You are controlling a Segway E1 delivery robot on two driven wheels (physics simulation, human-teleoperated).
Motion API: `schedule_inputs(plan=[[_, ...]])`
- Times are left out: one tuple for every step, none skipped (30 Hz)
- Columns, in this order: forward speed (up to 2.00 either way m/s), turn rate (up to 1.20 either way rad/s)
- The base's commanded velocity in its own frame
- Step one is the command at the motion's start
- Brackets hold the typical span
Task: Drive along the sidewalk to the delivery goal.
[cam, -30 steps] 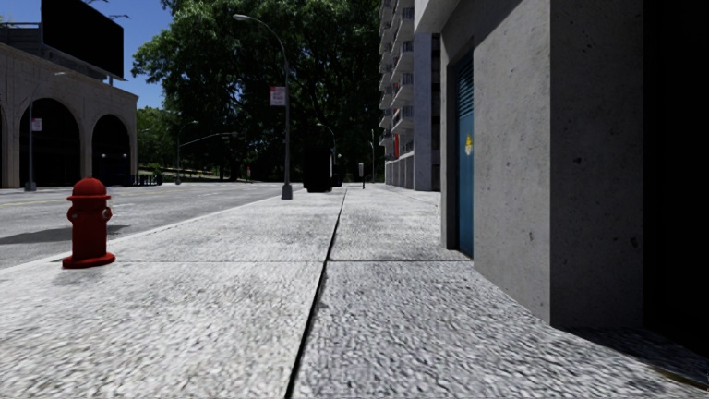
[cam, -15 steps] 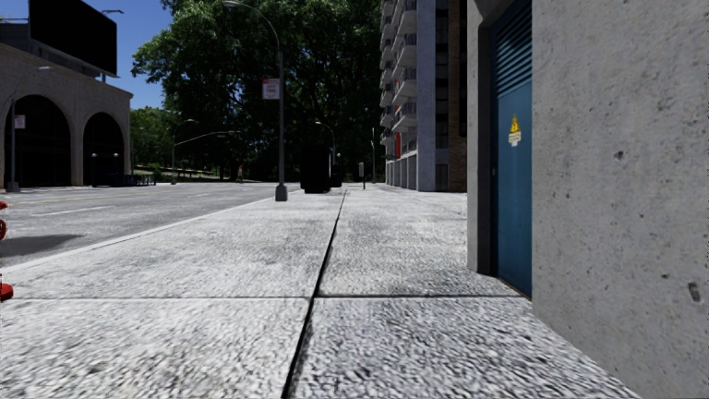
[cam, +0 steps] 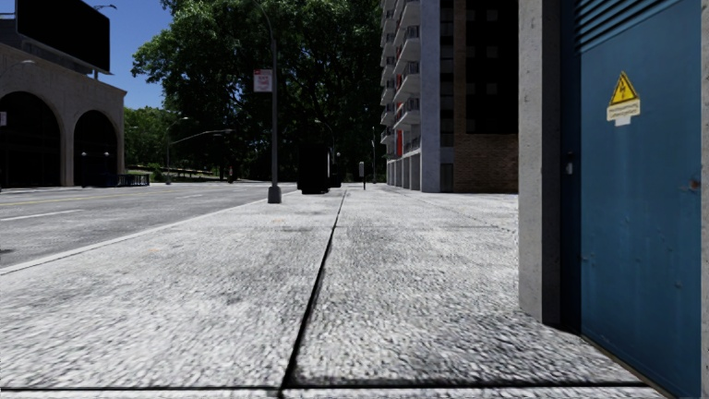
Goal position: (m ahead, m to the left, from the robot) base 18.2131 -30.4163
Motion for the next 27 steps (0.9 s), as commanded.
schedule_inputs(plan=[[2.0,0.0],[2.0,0.0],[2.0,0.0],[2.0,0.0],[2.0,0.0],[2.0,0.0],[2.0,0.0],[2.0,0.0],[2.0,0.0],[2.0,0.0],[2.0,0.0],[2.0,-0.05],[2.0,-0.22],[2.0,-0.36],[2.0,-0.36],[2.0,-0.44],[2.0,-0.48],[2.0,-0.59],[2.0,-0.59],[2.0,-0.68],[2.0,-0.71],[2.0,-0.71],[2.0,-0.71],[2.0,-0.72],[2.0,-0.72],[2.0,-0.72],[2.0,-0.72]])
